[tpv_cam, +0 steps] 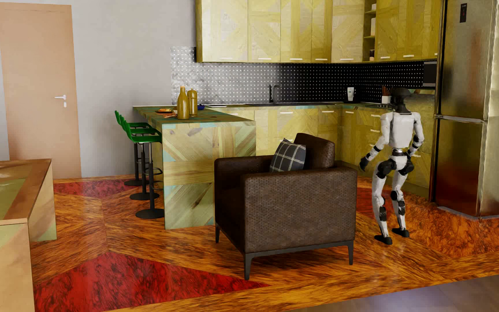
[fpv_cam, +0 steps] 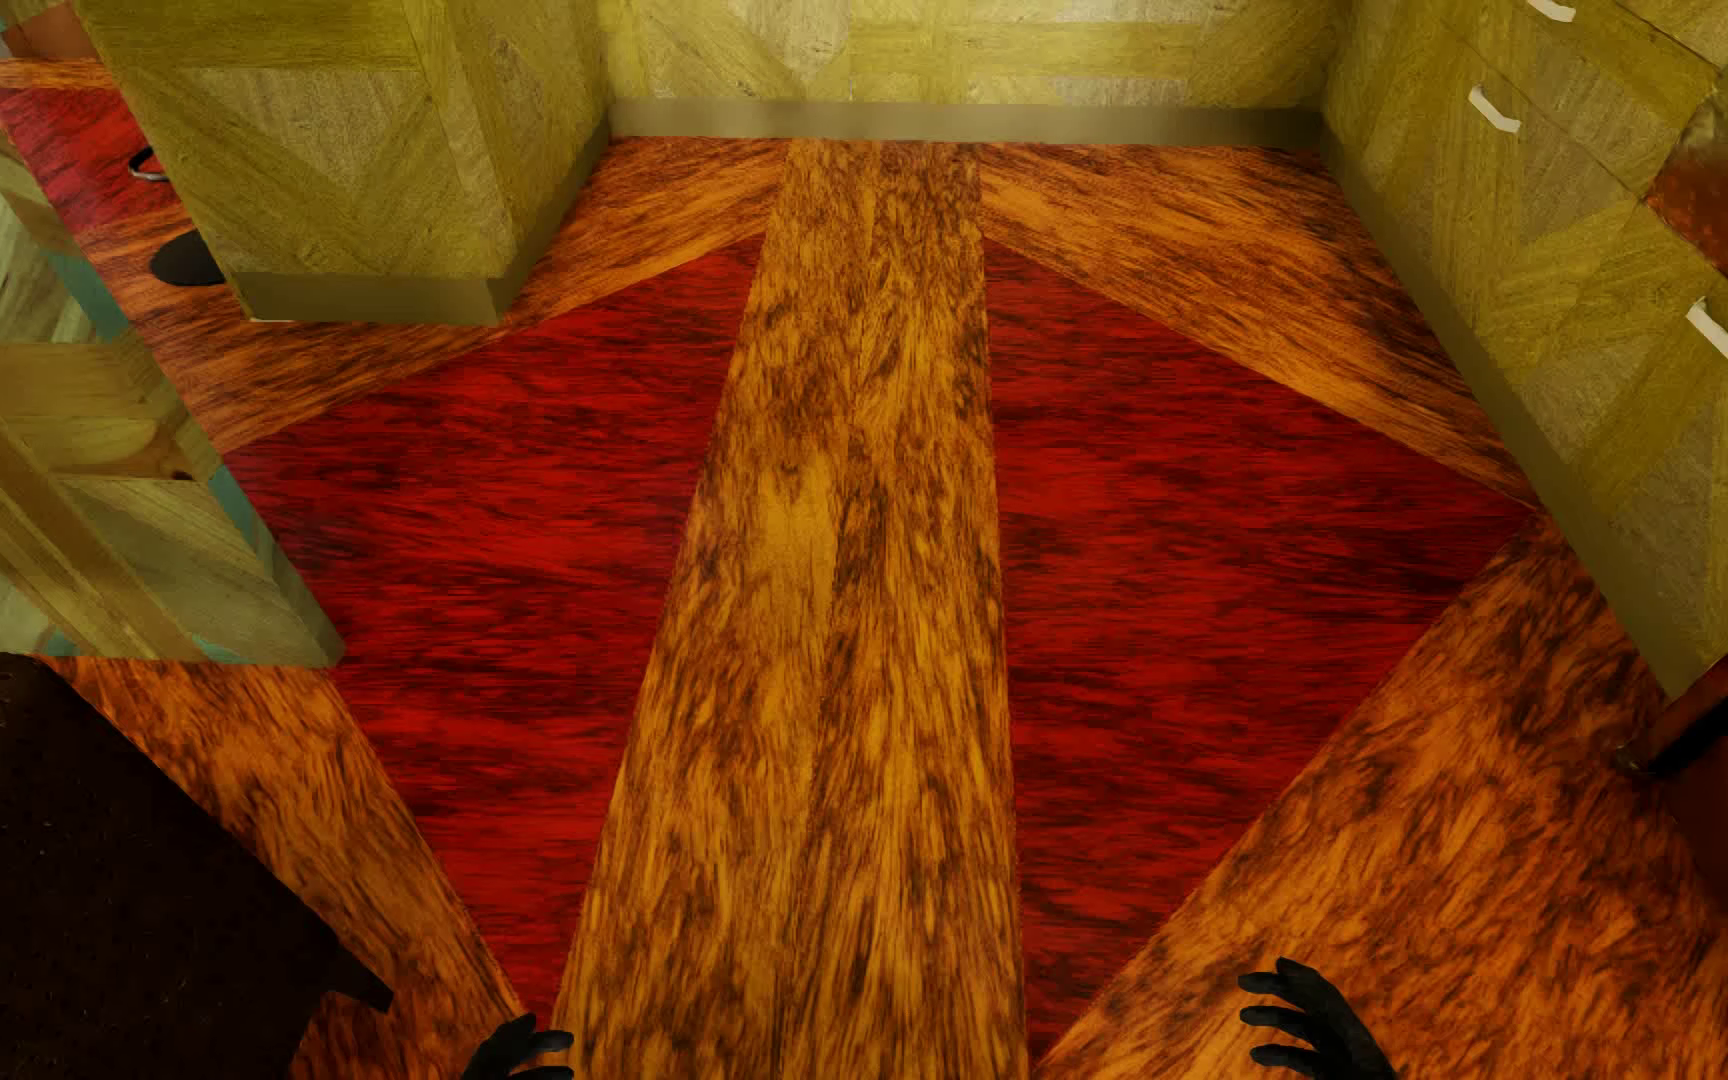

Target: Rotate left

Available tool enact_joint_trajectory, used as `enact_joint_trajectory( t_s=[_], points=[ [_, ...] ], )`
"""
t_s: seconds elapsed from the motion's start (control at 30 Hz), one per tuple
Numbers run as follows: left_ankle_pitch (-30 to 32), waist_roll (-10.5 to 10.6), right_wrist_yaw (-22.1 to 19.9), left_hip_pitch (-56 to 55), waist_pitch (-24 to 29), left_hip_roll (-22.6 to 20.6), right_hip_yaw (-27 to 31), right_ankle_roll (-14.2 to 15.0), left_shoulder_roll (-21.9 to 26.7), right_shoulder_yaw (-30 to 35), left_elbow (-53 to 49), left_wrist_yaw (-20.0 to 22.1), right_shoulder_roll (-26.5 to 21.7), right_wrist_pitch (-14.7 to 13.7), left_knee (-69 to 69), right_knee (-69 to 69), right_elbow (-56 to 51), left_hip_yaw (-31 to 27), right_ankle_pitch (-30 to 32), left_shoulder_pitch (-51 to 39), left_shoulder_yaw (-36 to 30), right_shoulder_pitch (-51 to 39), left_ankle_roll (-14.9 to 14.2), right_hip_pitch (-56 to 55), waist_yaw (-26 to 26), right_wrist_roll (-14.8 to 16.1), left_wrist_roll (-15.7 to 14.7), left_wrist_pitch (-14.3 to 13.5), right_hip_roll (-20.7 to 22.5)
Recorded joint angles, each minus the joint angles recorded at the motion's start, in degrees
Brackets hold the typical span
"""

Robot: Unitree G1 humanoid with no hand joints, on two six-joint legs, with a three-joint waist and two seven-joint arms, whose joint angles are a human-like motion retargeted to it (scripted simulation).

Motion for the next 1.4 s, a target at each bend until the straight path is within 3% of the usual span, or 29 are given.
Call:
enact_joint_trajectory(
  t_s=[0.03, 0.07, 0.1, 0.13, 0.2, 0.23, 0.27, 0.37, 0.4, 0.43, 0.47, 0.5, 0.57, 0.67, 0.73, 0.8, 0.9, 0.97, 1.03, 1.1, 1.17, 1.23, 1.27, 1.3, 1.33, 1.4],
  points=[
    [-0.63, 0.96, -1.17, -2.56, -0.77, 0.81, -1.68, 2.23, -1.77, 2.36, 2.35, -0.46, 2.44, 1.71, 3.25, 1.67, 0.96, -0.71, -0.71, 0.6, -1.03, 0.78, -0.24, -1.43, 3.1, -0.03, 0.07, 0.15, -0.35],
    [-1.02, 0.94, -2.02, -4.56, -1.13, 1.1, -3.02, 2.51, 0.15, 4.7, 4.1, -1.64, 4.55, 4.12, 5.53, 3.7, -0.44, -1.46, -2.64, 1.93, -2.06, 0.7, -0.69, -2.77, 5.11, -0.23, 0.34, 0.92, -0.92],
    [-0.7, 0.78, -2.31, -5.88, -1.27, 1.06, -3.55, 1.49, 0.46, 5.66, 4.69, -2.11, 4.63, 4.48, 6.5, 3.89, -0.52, -2.22, -1.65, 3.18, -1.89, -0.13, -0.99, -3.38, 6.14, -0.54, 0.42, 2.42, -0.93],
    [-1.63, 0.16, -2.43, -6.7, -0.91, 0.64, -3.59, -0.69, -0.56, 5.16, 3.91, -2.09, 4.81, 3.77, 7.13, 3.32, -0.36, -2.61, 0.8, 3.72, -1.29, -0.72, -0.98, -3.58, 7.28, -0.96, 0.11, 4.4, -1.08],
    [-5.8, 0.42, -1.78, -7.56, 0.67, 1.85, -4.89, -1.39, -0.53, 4.74, 2.78, -2.83, 2.71, 2.23, 8.0, 1.44, -1.18, -1.63, 2.73, 2.78, -3.75, -1.5, 0.9, -2.81, 8.7, -2.0, -2.21, 7.71, -1.81],
    [-4.64, 0.78, -1.29, -7.73, 1.38, 2.84, -5.54, -1.58, -0.47, 4.24, 3.46, -3.48, 2.92, 1.85, 7.34, 0.73, -1.27, -1.14, 3.06, 2.17, -3.41, -2.02, -1.72, -2.51, 8.42, -2.76, -3.33, 8.66, -2.04],
    [1.44, 0.81, -1.01, -8.1, 1.66, 3.47, -5.74, -1.64, -0.72, 4.45, 5.11, -3.89, 3.67, 1.5, 5.37, 1.14, -1.5, -1.06, 1.77, 0.35, -2.04, -1.3, -2.98, -3.01, 8.31, -3.61, -3.88, 9.16, -1.98],
    [4.79, -0.64, 0.0, -8.86, 2.28, 1.36, -2.93, -1.62, -2.44, 5.25, 2.61, -1.37, 4.32, 3.01, 2.78, 0.74, -0.83, -2.76, 3.21, 0.44, -2.79, 0.18, -2.75, -3.81, 9.25, -5.03, -1.3, 7.98, -1.21],
    [2.54, 0.79, 0.47, -9.26, 3.33, 2.45, -4.2, -1.64, -1.66, 4.05, 2.47, -1.17, 3.06, 4.1, 4.36, 0.16, -0.48, -2.43, 3.35, -0.47, -3.8, -0.88, -0.37, -2.8, 10.01, -4.81, -0.8, 7.27, -1.32],
    [0.25, 1.6, 0.58, -10.14, 3.72, 3.47, -5.15, -1.58, -0.17, 4.05, 2.68, -1.68, 2.86, 5.31, 5.71, 0.39, -0.91, -1.73, 3.13, -0.69, -4.06, -2.23, -0.52, -2.83, 9.56, -4.39, -0.5, 6.58, -1.79],
    [3.57, 2.01, 0.29, -10.33, 3.8, 4.5, -5.87, -1.46, 1.09, 5.13, 3.34, -2.29, 3.27, 5.79, 4.97, 1.16, -2.36, -1.13, 2.44, -0.52, -2.57, -2.23, -5.51, -2.93, 8.92, -4.11, -0.1, 5.79, -2.42],
    [5.59, 2.13, -0.15, -10.07, 3.67, 3.97, -6.12, -1.33, 0.89, 4.9, 4.01, -2.08, 4.79, 5.07, 4.14, 1.48, -2.19, -1.68, 1.87, -0.23, -2.36, -1.55, -3.68, -2.69, 9.18, -3.96, 0.48, 5.17, -2.75],
    [6.52, 0.77, -0.55, -9.55, 4.45, 1.72, -4.48, -0.8, -0.5, 5.8, 3.2, -1.45, 4.73, 4.46, 2.68, 2.49, -3.39, -3.16, 0.43, -0.43, -3.11, -1.11, -3.67, -2.27, 10.3, -3.4, 1.14, 4.65, -3.49],
    [8.25, -0.03, 0.92, -7.87, 4.2, 1.66, -5.59, -0.83, -0.89, 2.8, 2.82, -1.59, 3.21, 2.3, -0.99, 0.49, -1.61, -3.1, 0.42, -1.86, -4.91, -0.84, -4.02, -0.47, 13.11, -0.94, -2.24, 5.83, -4.43],
    [8.41, 1.1, 2.46, -7.15, 4.19, 2.02, -6.54, -0.5, -2.37, 2.95, 2.6, -2.15, 3.09, 2.4, -1.53, -0.61, -1.56, -3.59, 0.13, -0.9, -3.23, -2.18, -4.1, 1.45, 12.55, 0.04, -3.68, 6.81, -4.65],
    [8.27, 0.96, 3.05, -7.28, 4.54, 1.01, -3.37, 0.3, -2.03, 4.87, 3.0, -2.36, 4.96, 2.57, -1.18, 0.55, -2.12, -4.55, -1.01, -1.19, -4.34, -3.38, -4.16, 1.37, 11.24, 0.1, -3.44, 7.52, -4.07],
    [8.52, 2.19, 3.12, -7.49, 3.96, 1.55, -4.4, 0.83, -3.0, 3.32, 2.61, -2.26, 3.19, 3.11, -1.11, 0.32, -2.11, -3.83, -1.65, -0.27, -3.07, 0.13, -4.06, 2.45, 13.83, -0.42, -3.13, 7.01, -5.0],
    [9.67, 1.78, 3.29, -7.5, 3.25, 1.44, -4.31, 1.1, -0.74, 3.52, 2.93, -2.26, 3.63, 4.88, -2.91, -0.67, -2.5, -3.55, -1.58, -1.24, -4.49, -0.24, -4.1, 2.72, 13.66, -1.47, -2.63, 8.29, -5.47],
    [9.42, 1.83, 3.41, -7.83, 3.51, 0.85, -2.21, 1.68, -1.64, 4.75, 3.23, -2.39, 3.53, 4.54, -2.39, -0.23, -3.41, -4.14, -2.39, -1.12, -2.6, -1.97, -3.99, 2.92, 12.3, -1.98, -1.89, 8.77, -4.93],
    [8.65, 2.47, 3.25, -8.44, 4.43, 1.24, -1.83, 2.37, -1.73, 3.62, 2.42, -2.34, 3.9, 3.0, -0.33, 1.67, -2.66, -4.47, -2.96, -0.49, -4.88, -1.78, -4.03, 3.26, 12.4, -0.83, -1.46, 8.13, -4.62],
    [9.26, 2.15, 3.2, -9.24, 5.16, 0.41, -1.73, 3.09, -2.47, 4.39, 2.13, -2.56, 4.67, 4.17, -0.01, 6.77, -3.57, -6.19, -0.63, 0.71, -3.98, -1.9, -4.08, 1.08, 12.68, 0.36, -1.03, 6.44, -5.08],
    [10.24, 0.77, 3.71, -9.91, 4.39, -0.43, 0.88, 4.5, -2.28, 4.21, 3.66, -1.12, 5.02, 5.08, -0.93, 0.79, -2.06, -7.23, -3.81, 1.39, -3.04, -2.92, -4.14, 4.28, 13.39, 0.49, -2.2, 3.9, -4.34],
    [11.34, 0.62, 3.94, -9.89, 4.1, 0.11, -0.16, 3.2, -2.73, 2.81, 2.87, -0.7, 4.55, 4.69, -2.29, -1.5, -1.63, -6.62, -3.47, -0.12, -4.13, -1.92, -4.56, 5.2, 15.77, 0.6, -2.51, 3.97, -4.58],
    [10.62, 0.98, 4.15, -9.95, 4.22, 1.57, -1.1, 3.52, -2.91, 3.56, 2.25, -0.58, 3.81, 4.36, -1.75, -2.36, -1.35, -4.46, -3.21, 0.09, -4.15, -2.29, -2.13, 6.32, 15.25, 0.6, -2.6, 4.3, -5.02],
    [10.09, 1.14, 4.21, -10.37, 4.11, 2.66, -1.9, 3.73, -2.12, 4.36, 2.8, -0.71, 3.93, 4.3, -1.1, -1.9, -2.03, -3.16, -3.56, 0.32, -4.46, -3.14, -5.02, 6.54, 13.09, 0.37, -2.54, 4.75, -5.61],
    [12.05, 0.84, 3.97, -11.75, 3.51, 2.4, -1.44, 4.31, -0.46, 4.9, 3.1, -1.68, 5.25, 3.39, -1.03, -0.13, -3.48, -3.98, -3.32, -0.79, -3.32, -1.81, -3.96, 5.38, 10.53, -0.39, -2.44, 6.19, -5.49]
  ],
)
